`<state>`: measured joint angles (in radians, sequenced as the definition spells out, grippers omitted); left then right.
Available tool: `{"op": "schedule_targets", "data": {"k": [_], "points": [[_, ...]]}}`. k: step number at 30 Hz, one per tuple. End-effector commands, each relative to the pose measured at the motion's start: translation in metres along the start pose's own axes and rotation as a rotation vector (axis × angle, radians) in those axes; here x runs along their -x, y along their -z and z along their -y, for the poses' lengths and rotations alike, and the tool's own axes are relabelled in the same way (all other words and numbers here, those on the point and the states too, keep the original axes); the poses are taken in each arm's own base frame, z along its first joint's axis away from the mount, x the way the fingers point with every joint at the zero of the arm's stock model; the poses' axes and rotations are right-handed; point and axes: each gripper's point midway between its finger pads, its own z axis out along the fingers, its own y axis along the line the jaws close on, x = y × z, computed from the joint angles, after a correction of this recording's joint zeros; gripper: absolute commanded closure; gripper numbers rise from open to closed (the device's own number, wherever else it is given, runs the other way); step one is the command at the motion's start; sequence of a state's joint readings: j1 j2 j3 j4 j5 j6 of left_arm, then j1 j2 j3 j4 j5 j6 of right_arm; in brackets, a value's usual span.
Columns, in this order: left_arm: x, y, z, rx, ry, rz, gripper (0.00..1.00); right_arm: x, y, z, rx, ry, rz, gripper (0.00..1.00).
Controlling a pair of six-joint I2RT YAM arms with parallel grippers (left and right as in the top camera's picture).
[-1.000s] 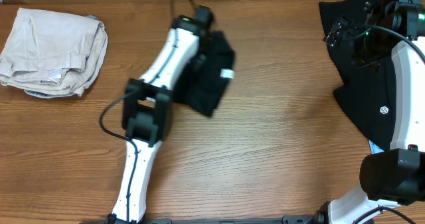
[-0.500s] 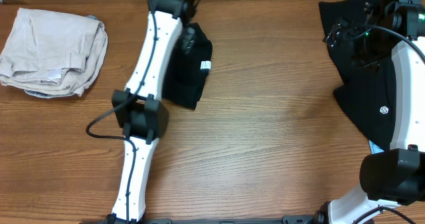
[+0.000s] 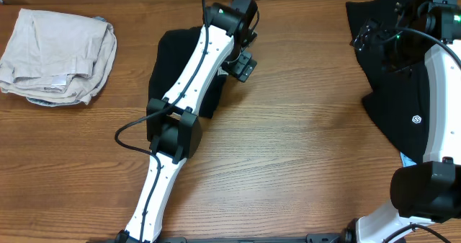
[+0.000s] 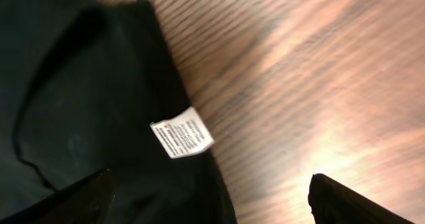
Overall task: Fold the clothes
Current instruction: 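Carry the folded black shirt up-left and place it near the beige pants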
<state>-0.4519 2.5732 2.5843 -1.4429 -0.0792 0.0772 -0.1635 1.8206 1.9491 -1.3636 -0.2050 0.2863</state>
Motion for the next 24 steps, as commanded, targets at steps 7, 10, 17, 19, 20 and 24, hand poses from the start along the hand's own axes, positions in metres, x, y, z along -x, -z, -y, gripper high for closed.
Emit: {"op": "schedule_targets", "data": {"k": [7, 10, 17, 19, 20, 24], "points": [[-0.007, -0.045, -0.015, 0.113, 0.155, -0.029, 0.16, 0.000, 0.003, 0.000, 0.000, 0.027, 0.010, 0.00], [-0.011, -0.055, -0.016, 0.126, 0.154, -0.039, 0.27, 0.000, 0.003, 0.000, 0.000, 0.027, 0.010, 0.00], [-0.029, -0.068, -0.032, 0.239, 0.173, -0.094, 0.39, 0.000, 0.003, 0.000, 0.000, 0.027, 0.010, 0.00], [-0.033, -0.071, -0.036, 0.260, 0.171, -0.106, 0.41, 0.000, 0.003, 0.000, 0.000, 0.027, 0.010, 0.00], [-0.034, -0.071, -0.037, 0.267, 0.169, -0.109, 0.44, 0.000, 0.003, 0.000, 0.000, 0.027, 0.010, 0.00], [-0.035, -0.073, -0.039, 0.272, 0.170, -0.113, 0.71, 0.000, 0.003, 0.000, 0.000, 0.027, 0.010, 0.00]]}}
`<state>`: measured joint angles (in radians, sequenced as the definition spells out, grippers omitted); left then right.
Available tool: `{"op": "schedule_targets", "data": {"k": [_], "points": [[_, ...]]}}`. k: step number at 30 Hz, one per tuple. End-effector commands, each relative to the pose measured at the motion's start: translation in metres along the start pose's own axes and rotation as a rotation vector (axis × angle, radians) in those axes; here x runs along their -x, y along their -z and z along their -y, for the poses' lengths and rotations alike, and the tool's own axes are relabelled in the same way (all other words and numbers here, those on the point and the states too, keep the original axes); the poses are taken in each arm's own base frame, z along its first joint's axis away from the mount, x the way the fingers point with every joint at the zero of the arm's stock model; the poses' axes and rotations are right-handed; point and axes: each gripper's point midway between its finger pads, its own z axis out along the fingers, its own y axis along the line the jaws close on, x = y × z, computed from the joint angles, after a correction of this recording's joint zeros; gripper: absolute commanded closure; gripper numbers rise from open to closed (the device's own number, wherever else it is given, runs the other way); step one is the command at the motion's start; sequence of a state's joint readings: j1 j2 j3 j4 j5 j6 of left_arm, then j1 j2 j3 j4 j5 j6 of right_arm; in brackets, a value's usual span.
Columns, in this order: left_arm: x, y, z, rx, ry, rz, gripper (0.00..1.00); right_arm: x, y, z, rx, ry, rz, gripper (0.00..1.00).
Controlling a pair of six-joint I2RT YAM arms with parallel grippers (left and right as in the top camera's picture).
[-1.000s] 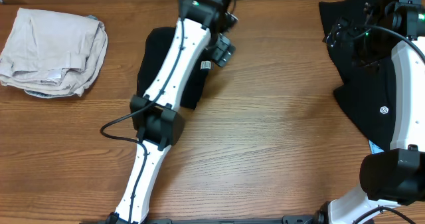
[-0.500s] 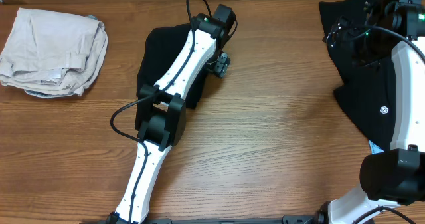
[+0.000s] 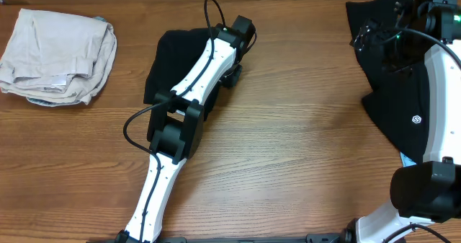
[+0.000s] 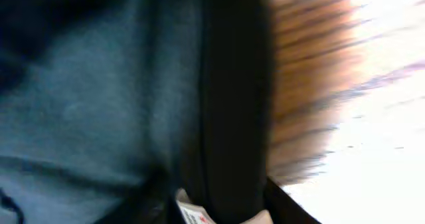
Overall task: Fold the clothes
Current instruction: 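Carry the folded black shirt up-left and place it near the beige pants, then lower the shirt onto the beige pants and release with the left gripper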
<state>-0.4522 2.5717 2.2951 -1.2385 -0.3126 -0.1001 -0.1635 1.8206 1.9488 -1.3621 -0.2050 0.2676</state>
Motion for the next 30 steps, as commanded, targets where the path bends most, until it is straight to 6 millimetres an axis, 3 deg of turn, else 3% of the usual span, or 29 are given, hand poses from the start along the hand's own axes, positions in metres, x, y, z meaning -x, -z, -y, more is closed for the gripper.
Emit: {"op": "schedule_targets", "data": {"k": [1, 2, 7, 11, 22, 24, 27, 30], "points": [[-0.008, -0.010, -0.007, 0.039, 0.011, -0.029, 0.80, 0.000, 0.003, 0.000, -0.001, 0.008, 0.009, 0.00], [-0.005, -0.010, -0.009, 0.042, 0.019, -0.019, 0.96, 0.000, 0.003, 0.000, -0.001, 0.008, 0.009, 0.00], [0.001, -0.012, -0.031, 0.117, 0.036, 0.005, 0.96, -0.001, 0.003, 0.000, -0.001, 0.011, 0.007, 0.00], [0.002, 0.001, -0.064, 0.229, 0.037, 0.003, 0.96, 0.000, 0.003, 0.000, -0.001, 0.011, 0.009, 0.00], [0.013, 0.141, -0.163, 0.221, 0.236, 0.194, 0.96, -0.002, 0.003, 0.001, -0.003, 0.010, 0.002, 0.00], [0.011, 0.179, -0.196, 0.237, 0.317, 0.304, 0.96, -0.002, 0.003, 0.001, -0.003, 0.010, 0.002, 0.00], [0.005, 0.208, -0.226, 0.274, 0.373, 0.374, 0.96, -0.003, 0.003, 0.001, -0.004, 0.009, -0.002, 0.00], [-0.010, 0.240, -0.269, 0.364, 0.454, 0.437, 0.96, -0.005, 0.003, 0.002, -0.007, 0.007, -0.011, 0.00]]}}
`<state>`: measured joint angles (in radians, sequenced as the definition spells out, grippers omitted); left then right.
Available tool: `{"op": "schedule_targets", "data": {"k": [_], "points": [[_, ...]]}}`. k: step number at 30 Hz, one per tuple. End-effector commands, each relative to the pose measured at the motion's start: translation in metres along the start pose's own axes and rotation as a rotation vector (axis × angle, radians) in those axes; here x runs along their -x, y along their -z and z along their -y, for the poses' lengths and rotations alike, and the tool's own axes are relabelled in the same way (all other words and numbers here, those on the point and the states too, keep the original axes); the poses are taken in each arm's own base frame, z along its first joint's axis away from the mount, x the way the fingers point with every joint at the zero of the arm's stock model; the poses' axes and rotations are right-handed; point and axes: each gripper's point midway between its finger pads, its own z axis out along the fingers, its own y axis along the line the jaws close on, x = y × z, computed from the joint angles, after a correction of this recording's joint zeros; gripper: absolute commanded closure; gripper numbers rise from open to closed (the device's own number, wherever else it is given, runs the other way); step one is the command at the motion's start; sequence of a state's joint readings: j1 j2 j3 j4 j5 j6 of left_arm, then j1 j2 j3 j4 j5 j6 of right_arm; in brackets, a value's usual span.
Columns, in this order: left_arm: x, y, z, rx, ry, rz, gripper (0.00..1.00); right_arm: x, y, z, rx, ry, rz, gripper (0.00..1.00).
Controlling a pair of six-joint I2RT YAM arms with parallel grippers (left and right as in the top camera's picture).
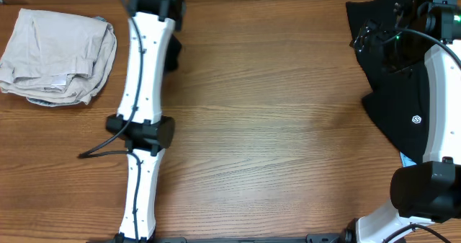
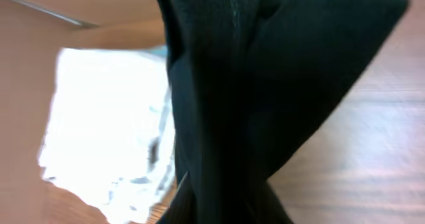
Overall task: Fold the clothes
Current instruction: 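Lower the shirt onto the beige pants and release with the left gripper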
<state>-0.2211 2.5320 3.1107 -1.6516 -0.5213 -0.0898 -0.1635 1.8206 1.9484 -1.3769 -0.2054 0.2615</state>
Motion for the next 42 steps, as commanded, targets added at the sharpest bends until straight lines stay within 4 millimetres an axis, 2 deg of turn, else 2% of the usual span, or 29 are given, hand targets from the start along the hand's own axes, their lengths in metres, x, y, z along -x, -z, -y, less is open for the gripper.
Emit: {"op": "schedule_targets", "data": {"k": [1, 6, 9, 11, 14, 17, 23, 27, 34, 38, 42], "points": [[0.022, 0.043, -0.077, 0.146, 0.085, 0.135, 0.96, -0.002, 0.003, 0.001, -0.003, 0.004, 0.002, 0.00], [0.041, 0.057, -0.138, 0.260, 0.043, 0.219, 0.96, -0.005, 0.003, 0.002, -0.007, 0.001, -0.009, 0.00], [0.046, 0.055, -0.172, 0.324, -0.053, 0.223, 0.96, -0.007, 0.003, 0.002, -0.009, -0.005, -0.019, 0.00], [0.046, 0.051, -0.191, 0.351, -0.041, 0.223, 0.96, -0.008, 0.003, 0.001, -0.004, -0.006, -0.025, 0.00], [0.044, 0.038, -0.214, 0.335, -0.027, 0.228, 0.96, -0.011, 0.003, 0.000, 0.005, -0.008, -0.036, 0.01], [0.041, 0.023, -0.230, 0.277, -0.084, 0.228, 0.96, -0.013, 0.003, 0.001, 0.002, -0.010, -0.045, 0.01], [0.021, -0.006, -0.278, 0.295, -0.214, 0.161, 0.96, -0.018, 0.003, -0.004, 0.031, -0.015, -0.068, 0.01], [0.012, -0.031, -0.296, 0.236, -0.295, 0.162, 0.96, -0.019, 0.004, -0.008, 0.055, -0.014, -0.077, 0.01], [0.000, -0.079, -0.331, 0.259, -0.235, 0.149, 0.96, -0.023, 0.004, -0.007, 0.050, -0.017, -0.091, 0.01], [-0.013, -0.101, -0.339, 0.256, -0.174, 0.118, 0.96, -0.022, 0.004, -0.007, 0.051, -0.017, -0.089, 0.04], [-0.023, -0.115, -0.336, 0.236, -0.154, 0.088, 0.96, -0.022, 0.004, -0.008, 0.052, -0.016, -0.087, 0.05]]}}
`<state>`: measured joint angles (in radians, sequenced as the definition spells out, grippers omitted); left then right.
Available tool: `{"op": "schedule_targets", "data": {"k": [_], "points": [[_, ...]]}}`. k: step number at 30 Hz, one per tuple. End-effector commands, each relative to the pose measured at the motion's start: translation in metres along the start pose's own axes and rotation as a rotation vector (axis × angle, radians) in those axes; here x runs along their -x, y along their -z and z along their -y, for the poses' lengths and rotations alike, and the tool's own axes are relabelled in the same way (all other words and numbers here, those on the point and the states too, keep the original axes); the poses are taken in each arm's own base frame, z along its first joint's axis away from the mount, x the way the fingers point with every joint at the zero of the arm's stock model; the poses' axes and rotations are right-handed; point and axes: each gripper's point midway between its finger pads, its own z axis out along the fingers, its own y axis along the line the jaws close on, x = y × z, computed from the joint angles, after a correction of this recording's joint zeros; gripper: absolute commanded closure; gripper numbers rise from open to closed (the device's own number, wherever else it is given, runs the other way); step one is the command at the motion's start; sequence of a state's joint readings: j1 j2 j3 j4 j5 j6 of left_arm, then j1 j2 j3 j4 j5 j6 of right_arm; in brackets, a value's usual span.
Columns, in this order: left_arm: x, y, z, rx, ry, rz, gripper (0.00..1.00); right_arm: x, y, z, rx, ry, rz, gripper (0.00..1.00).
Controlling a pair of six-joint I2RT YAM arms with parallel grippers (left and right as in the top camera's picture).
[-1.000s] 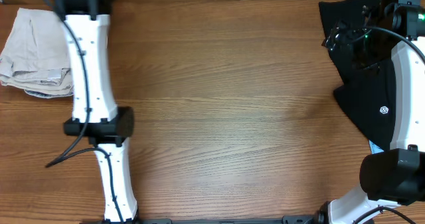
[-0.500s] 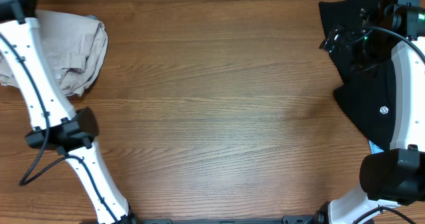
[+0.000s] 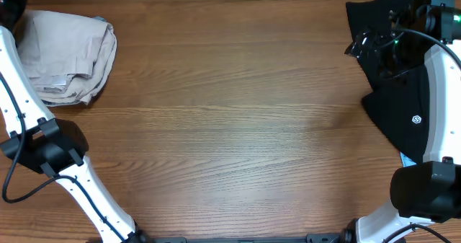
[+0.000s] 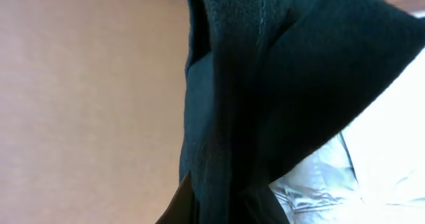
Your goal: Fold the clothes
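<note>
A black garment (image 4: 265, 84) hangs bunched from my left gripper (image 4: 226, 207), which is shut on it; the fingers are mostly hidden by the cloth. In the overhead view the left arm (image 3: 18, 91) runs up the far left edge and its gripper end sits in the top left corner, largely out of frame. A folded beige pile (image 3: 68, 52) lies at the back left, and shows pale behind the hanging garment (image 4: 378, 164). My right gripper (image 3: 366, 41) hovers over a heap of black clothes (image 3: 403, 91) at the right; its jaws cannot be made out.
The wooden table (image 3: 238, 127) stretches between the beige pile and the black heap. A light blue scrap (image 3: 408, 158) peeks from under the heap near the right arm's base (image 3: 425, 192).
The left arm has moved from the back of the table beside the beige pile to the far left corner, past the pile. It still holds the black garment. The right arm has not moved.
My left gripper was open above a folded black garment left of centre. Then it was down at the garment's edge. Then it held the garment up at the table's back edge, and now it holds it at the far left, by the beige pile.
</note>
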<state>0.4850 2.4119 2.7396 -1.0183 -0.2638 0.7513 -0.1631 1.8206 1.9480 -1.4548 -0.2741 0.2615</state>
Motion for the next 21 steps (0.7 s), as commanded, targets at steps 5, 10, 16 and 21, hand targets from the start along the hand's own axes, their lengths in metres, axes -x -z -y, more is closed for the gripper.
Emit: {"op": "schedule_targets", "data": {"k": [5, 10, 16, 21], "points": [[-0.001, 0.006, 0.006, -0.045, 0.123, 0.006, 0.96, -0.001, 0.003, -0.002, 0.011, 0.004, 0.006, 0.05], [0.013, 0.012, 0.047, -0.256, 0.253, 0.069, 0.96, -0.001, 0.003, -0.002, 0.010, 0.003, 0.004, 0.05], [0.031, 0.041, 0.126, -0.662, 0.384, 0.092, 0.65, -0.004, 0.002, -0.007, 0.019, 0.014, -0.003, 0.05], [0.046, 0.060, 0.162, -0.860, 0.411, 0.121, 0.00, -0.006, 0.000, -0.014, 0.026, 0.034, -0.003, 0.05]]}}
